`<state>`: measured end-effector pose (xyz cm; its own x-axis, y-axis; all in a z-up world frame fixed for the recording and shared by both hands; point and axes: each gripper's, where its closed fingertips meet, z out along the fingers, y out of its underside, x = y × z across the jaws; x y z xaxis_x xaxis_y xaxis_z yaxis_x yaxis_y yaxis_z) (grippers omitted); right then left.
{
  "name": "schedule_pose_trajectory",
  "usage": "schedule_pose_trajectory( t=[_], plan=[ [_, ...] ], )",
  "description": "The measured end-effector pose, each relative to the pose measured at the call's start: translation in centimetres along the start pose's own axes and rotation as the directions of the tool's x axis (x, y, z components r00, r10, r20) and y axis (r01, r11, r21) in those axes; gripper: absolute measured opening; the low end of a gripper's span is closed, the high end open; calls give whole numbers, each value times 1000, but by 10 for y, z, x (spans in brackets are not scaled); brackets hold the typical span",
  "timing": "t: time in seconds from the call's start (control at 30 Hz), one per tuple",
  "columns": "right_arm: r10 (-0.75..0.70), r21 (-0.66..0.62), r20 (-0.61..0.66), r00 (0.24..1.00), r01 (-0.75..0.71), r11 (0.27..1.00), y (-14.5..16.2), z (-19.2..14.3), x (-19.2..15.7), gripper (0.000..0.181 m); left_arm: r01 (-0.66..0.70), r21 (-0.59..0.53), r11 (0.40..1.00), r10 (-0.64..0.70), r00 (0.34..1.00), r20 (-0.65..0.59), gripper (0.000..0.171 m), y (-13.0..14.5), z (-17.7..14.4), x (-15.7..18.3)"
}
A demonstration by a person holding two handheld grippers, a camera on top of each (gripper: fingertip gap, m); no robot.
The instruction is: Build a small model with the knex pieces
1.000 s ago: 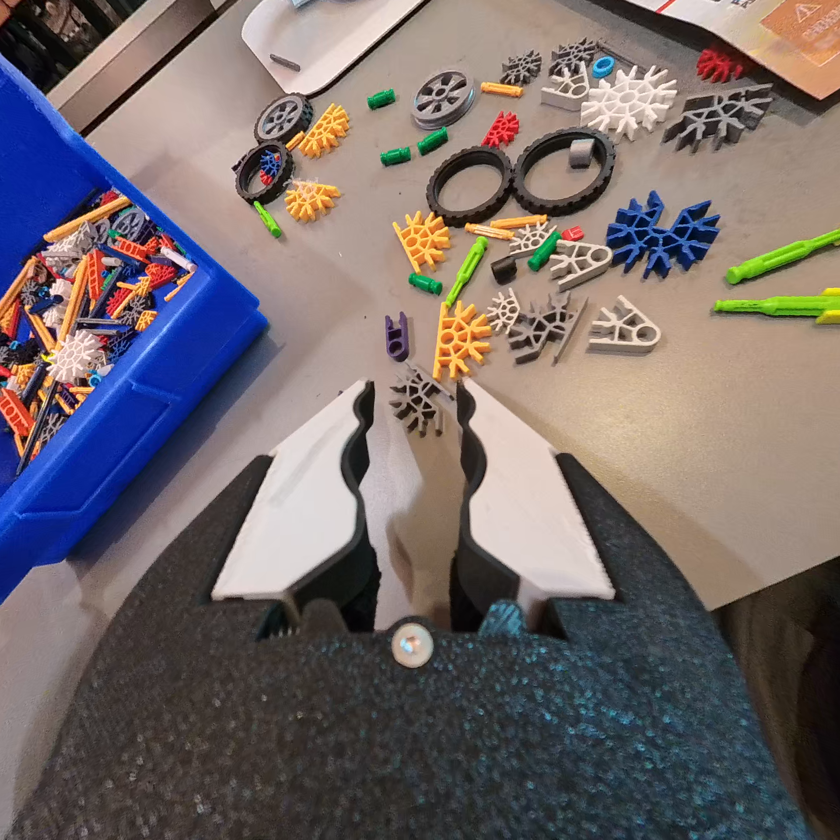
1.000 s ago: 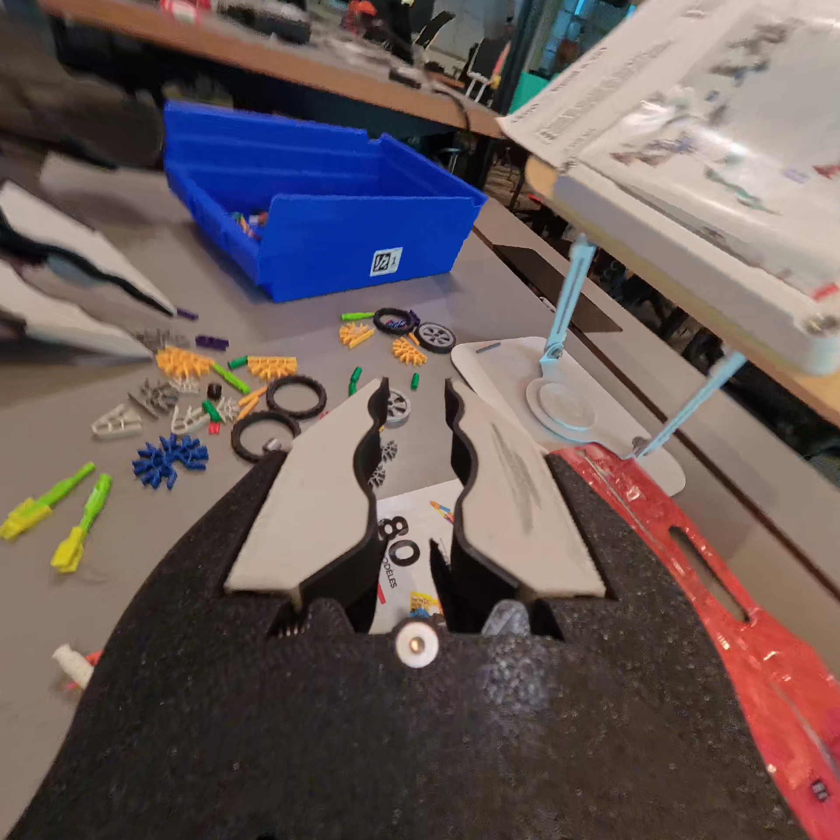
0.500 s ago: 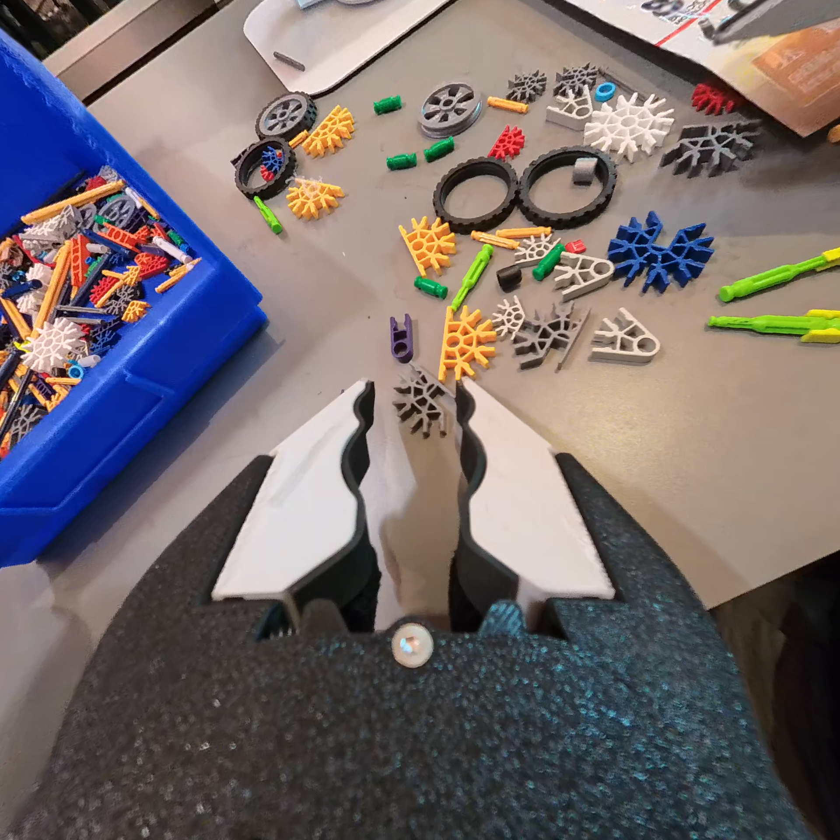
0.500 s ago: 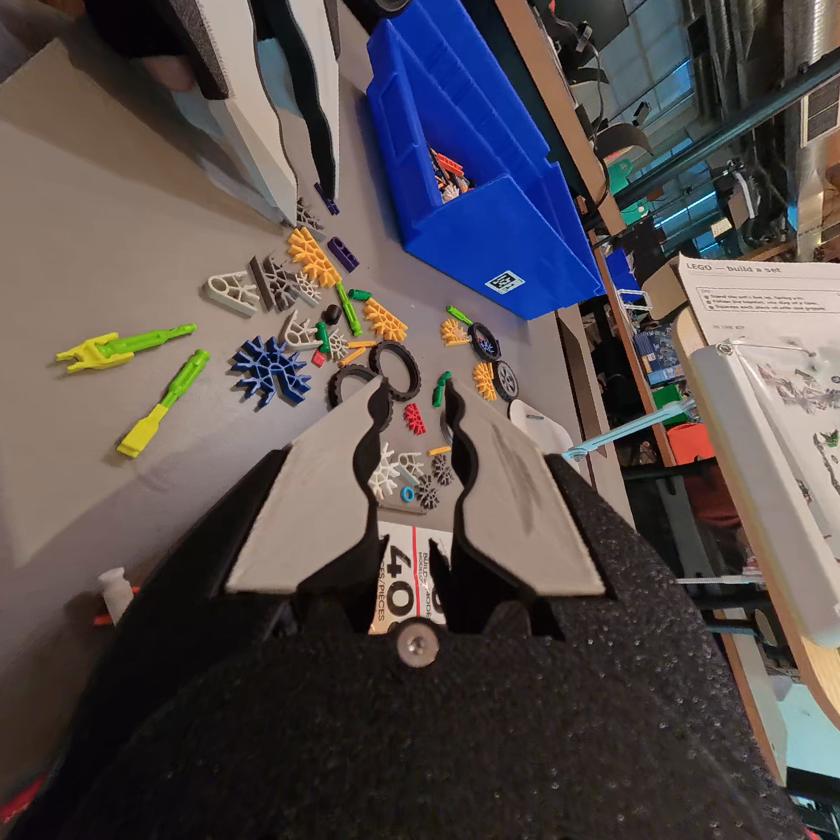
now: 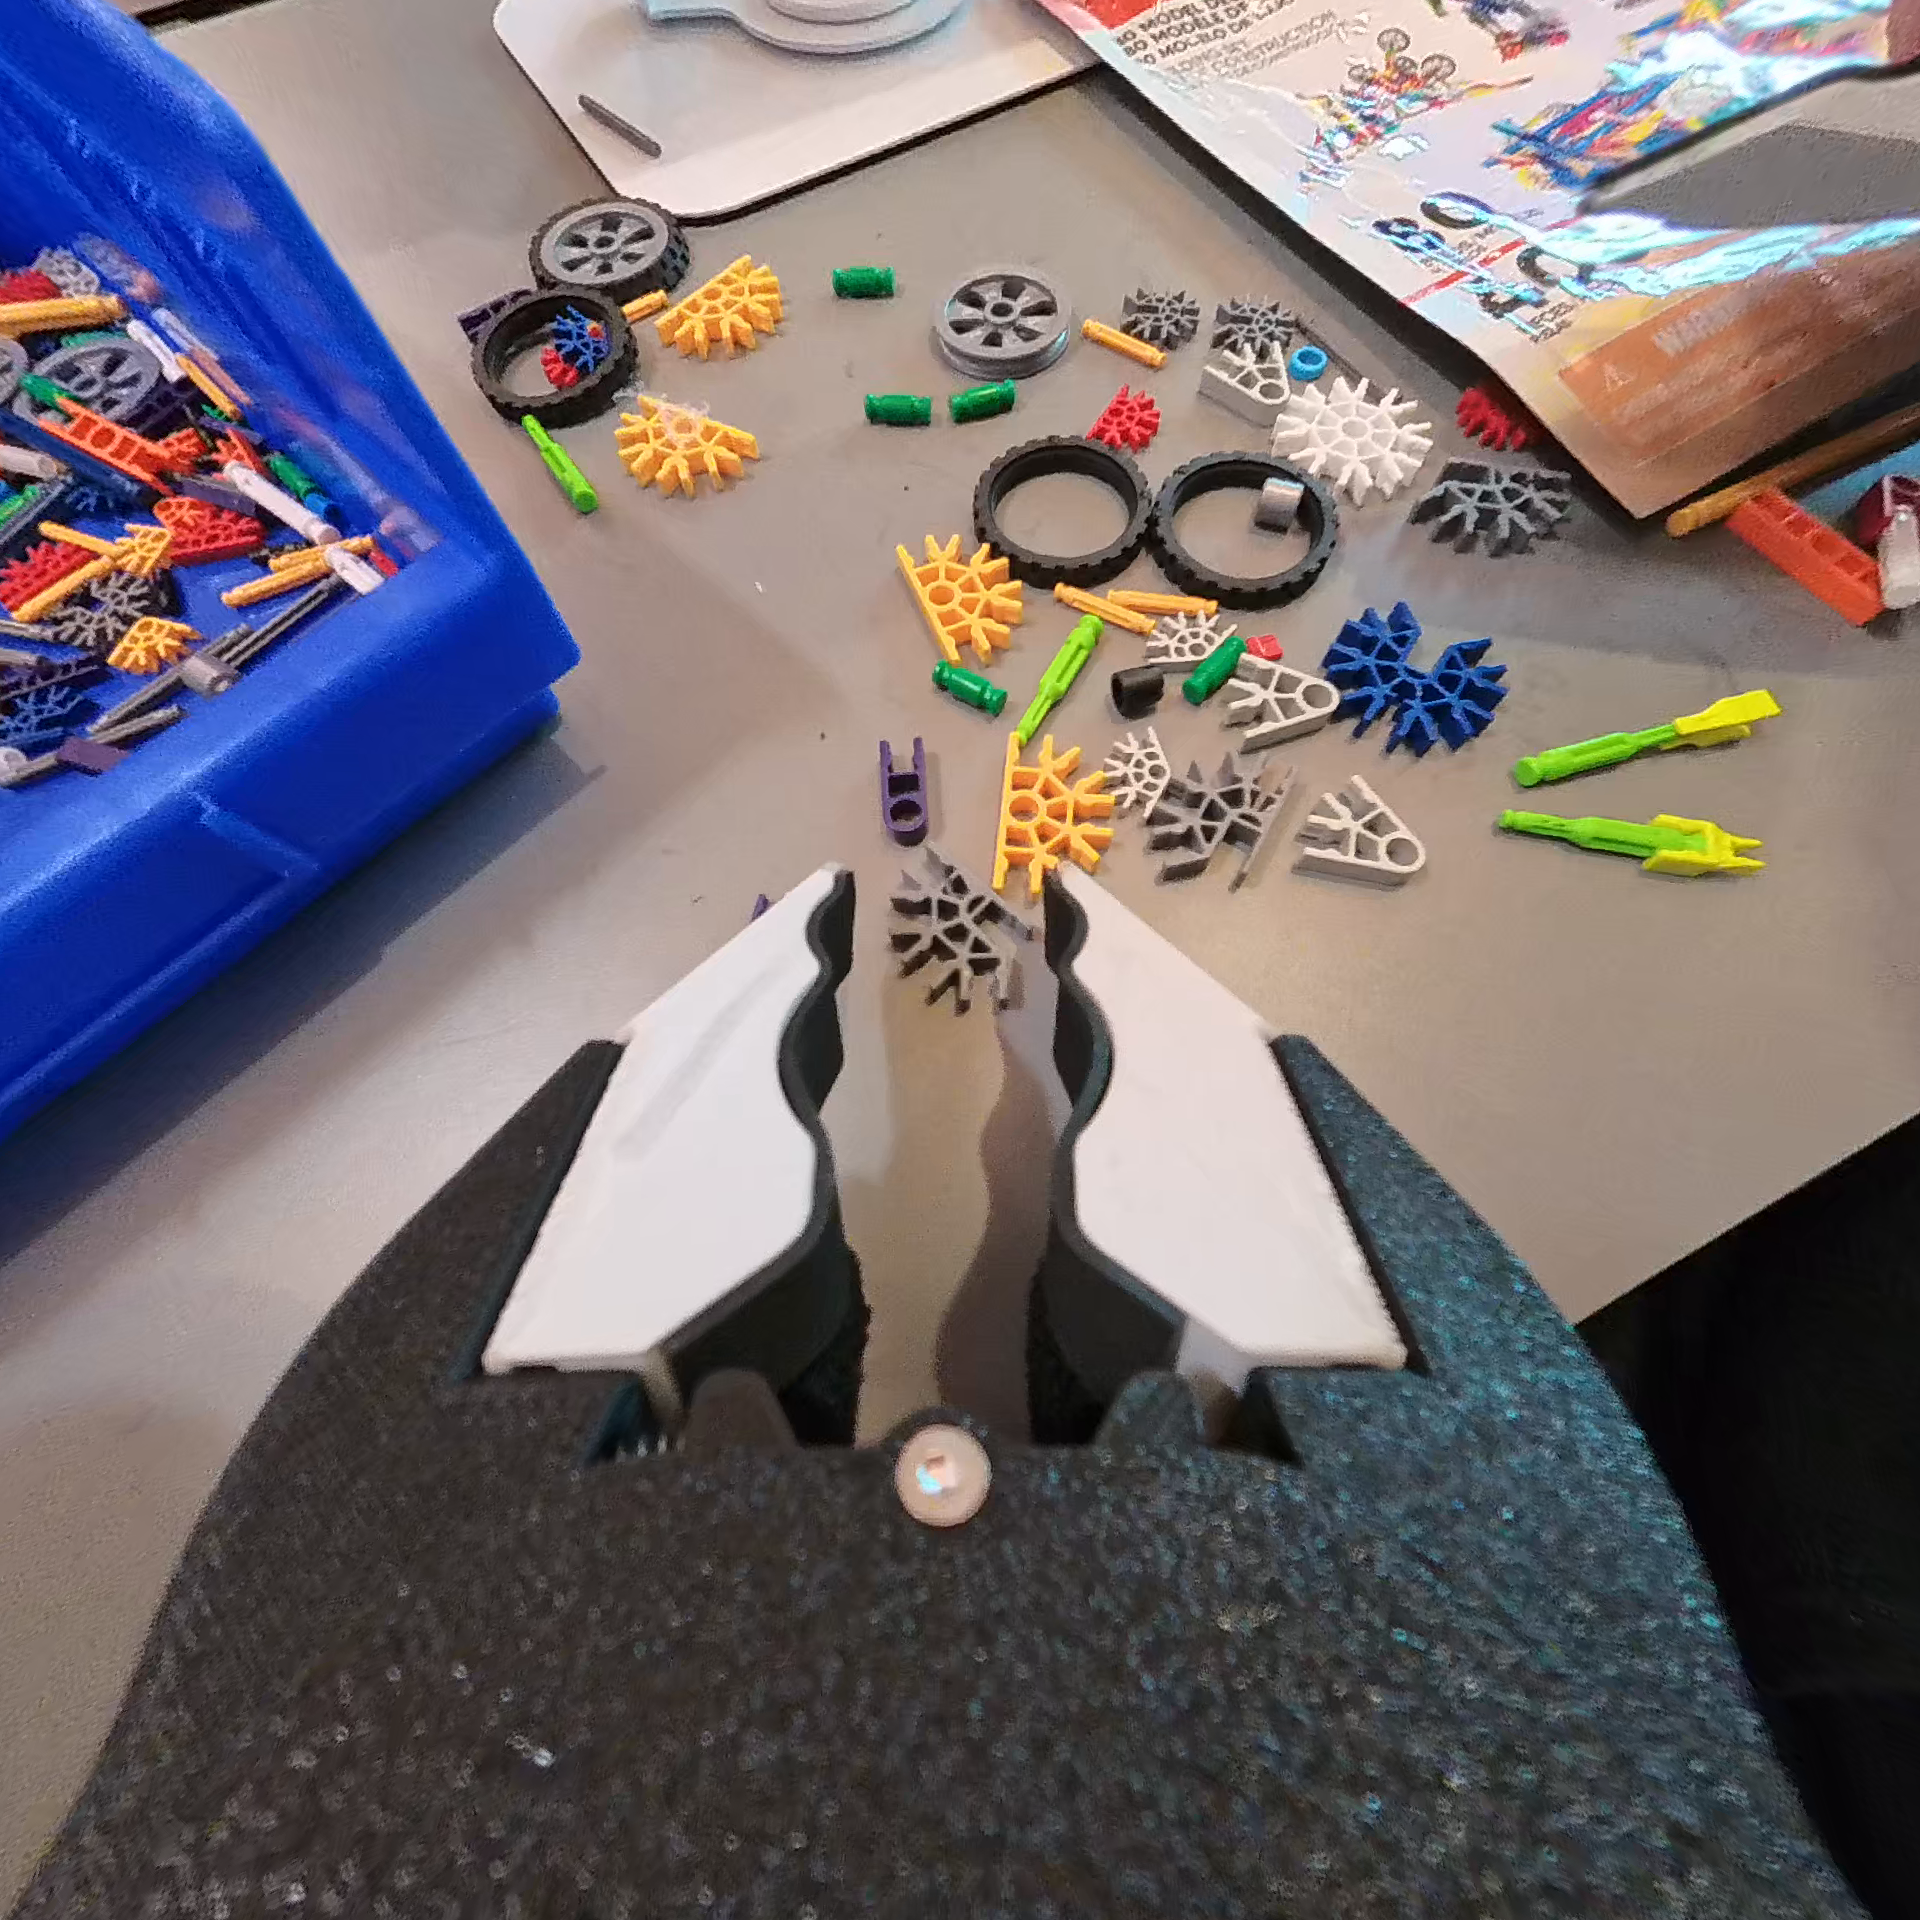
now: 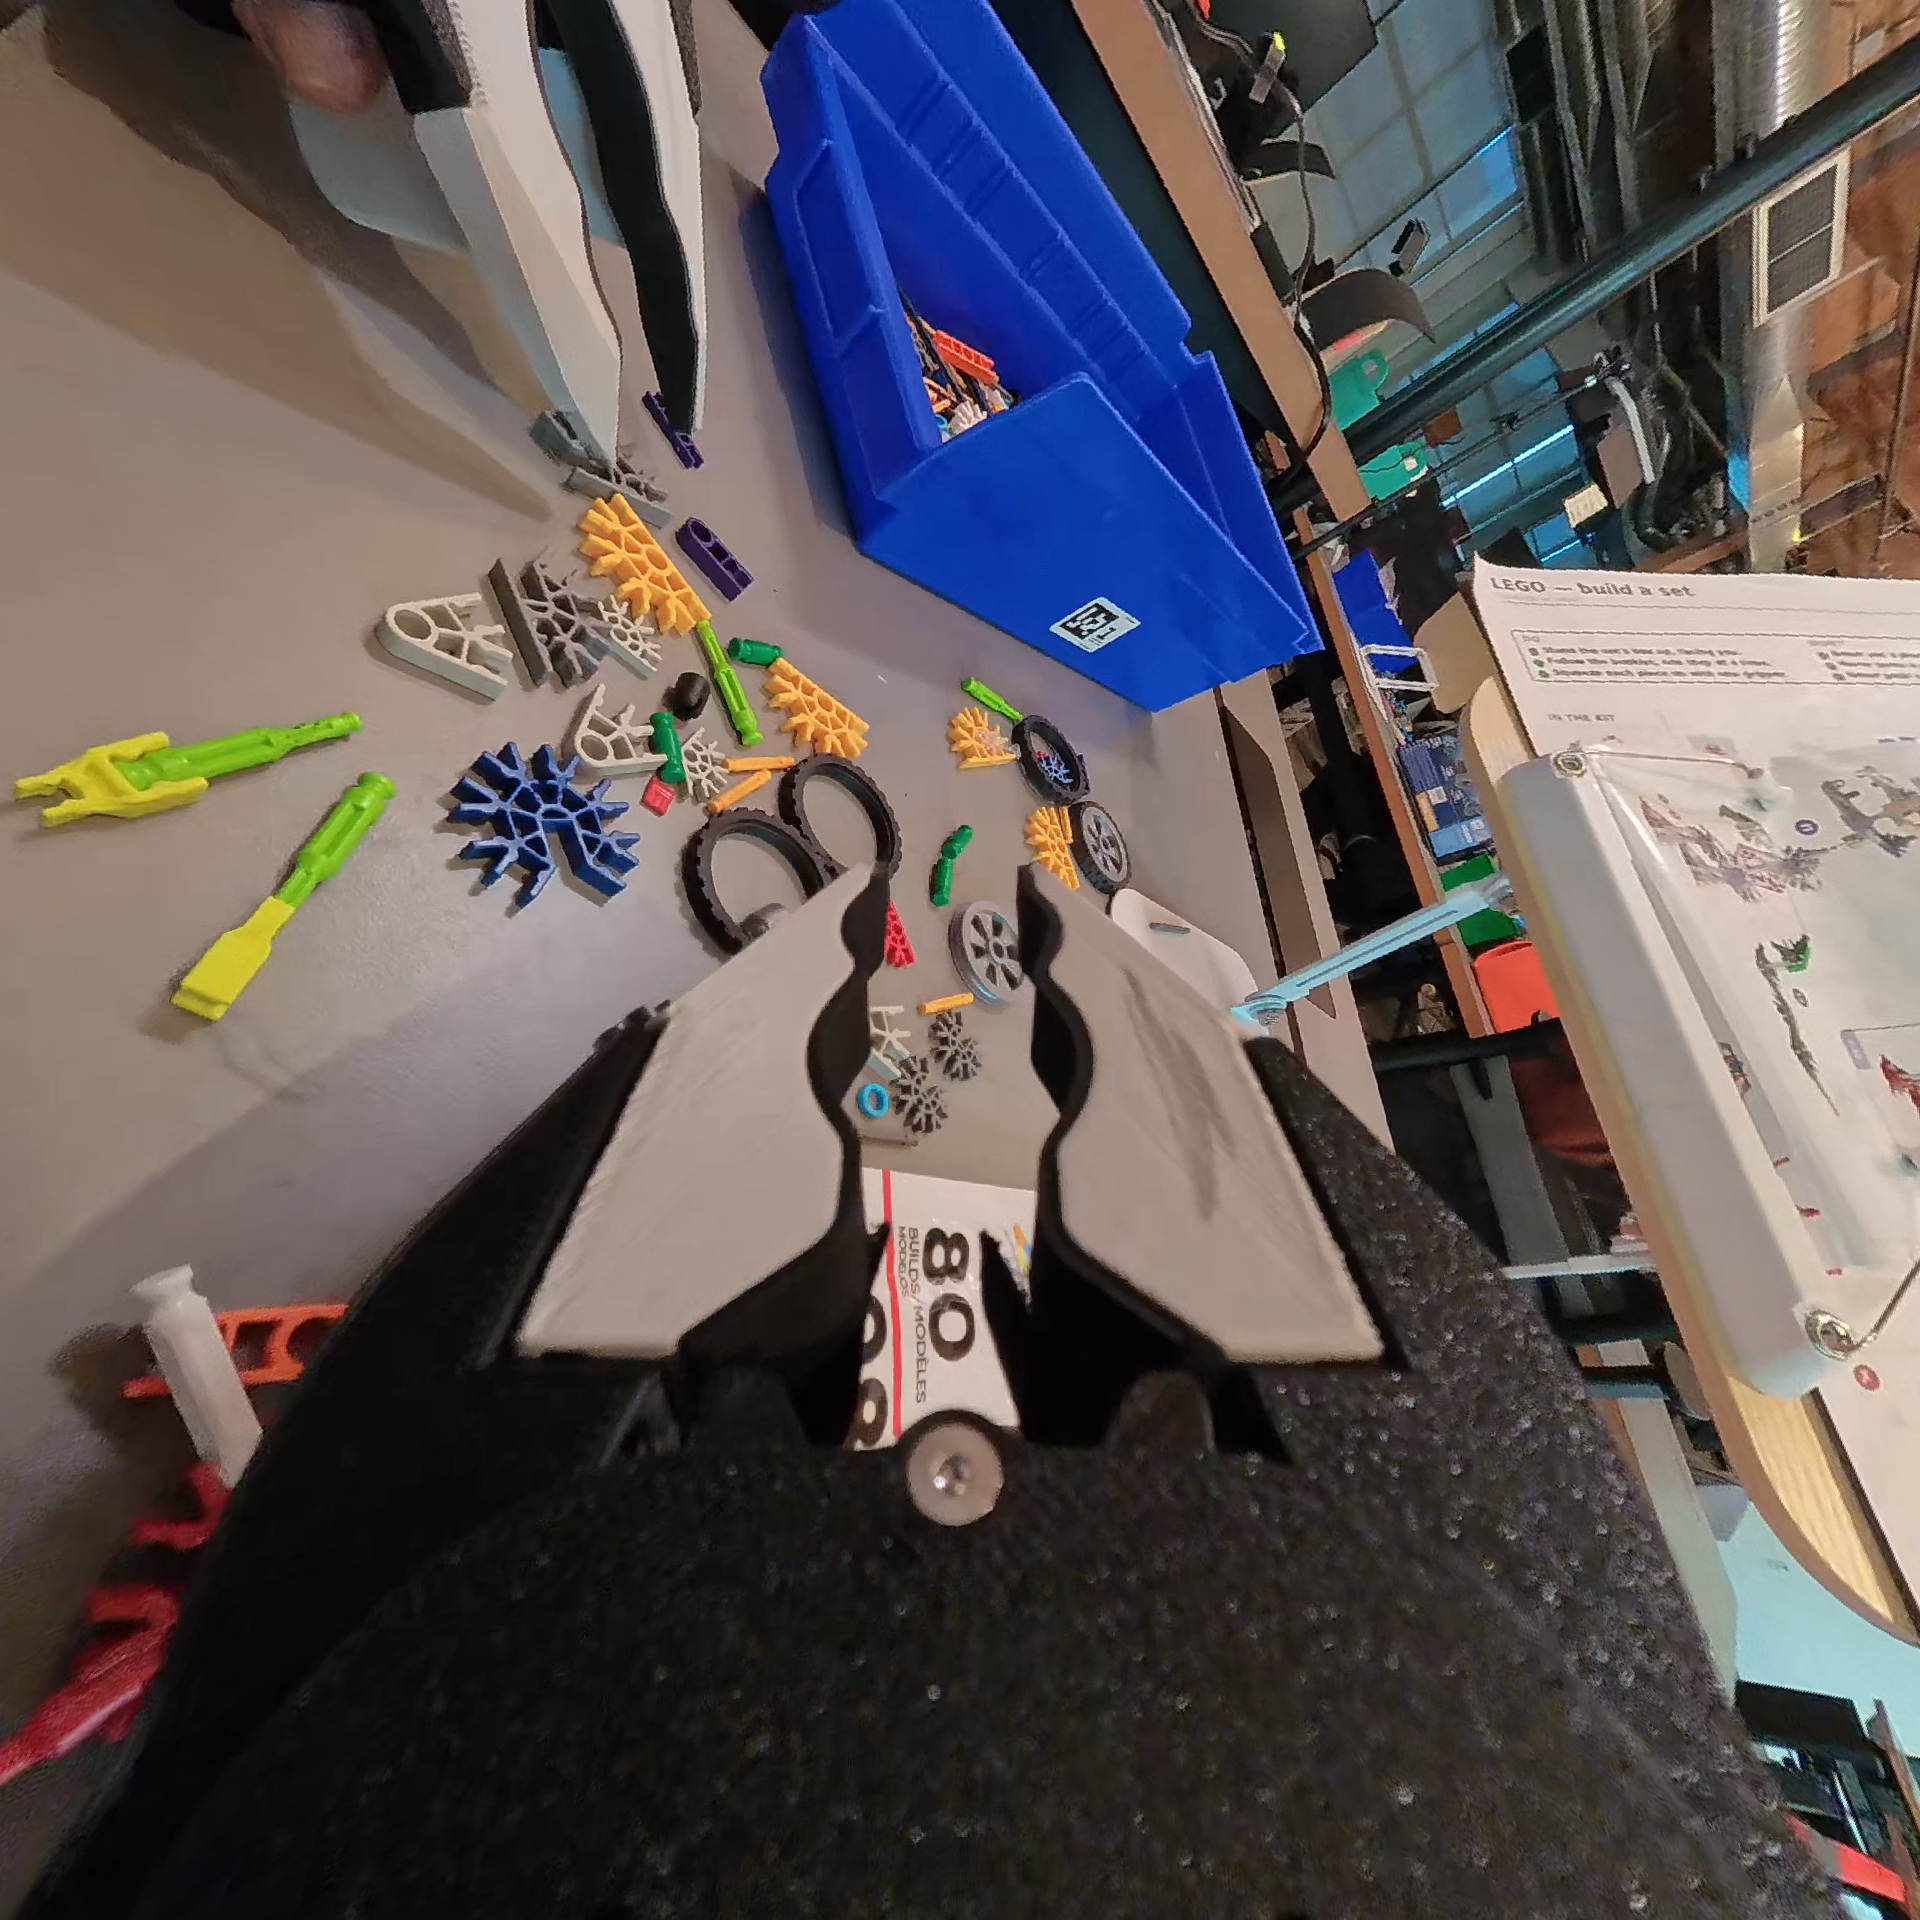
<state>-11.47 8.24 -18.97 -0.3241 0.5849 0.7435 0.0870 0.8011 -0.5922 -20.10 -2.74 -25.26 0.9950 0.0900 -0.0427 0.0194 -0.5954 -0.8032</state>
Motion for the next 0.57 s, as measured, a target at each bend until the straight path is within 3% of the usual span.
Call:
schedule_pose_trajectory(
  t=[0.57],
  plan=[
    [16,-7,-26,1000,-16,1000,4,-2,10,23,125,36,992,-123,991,-58,35,-4,-3,-6]
  ],
)
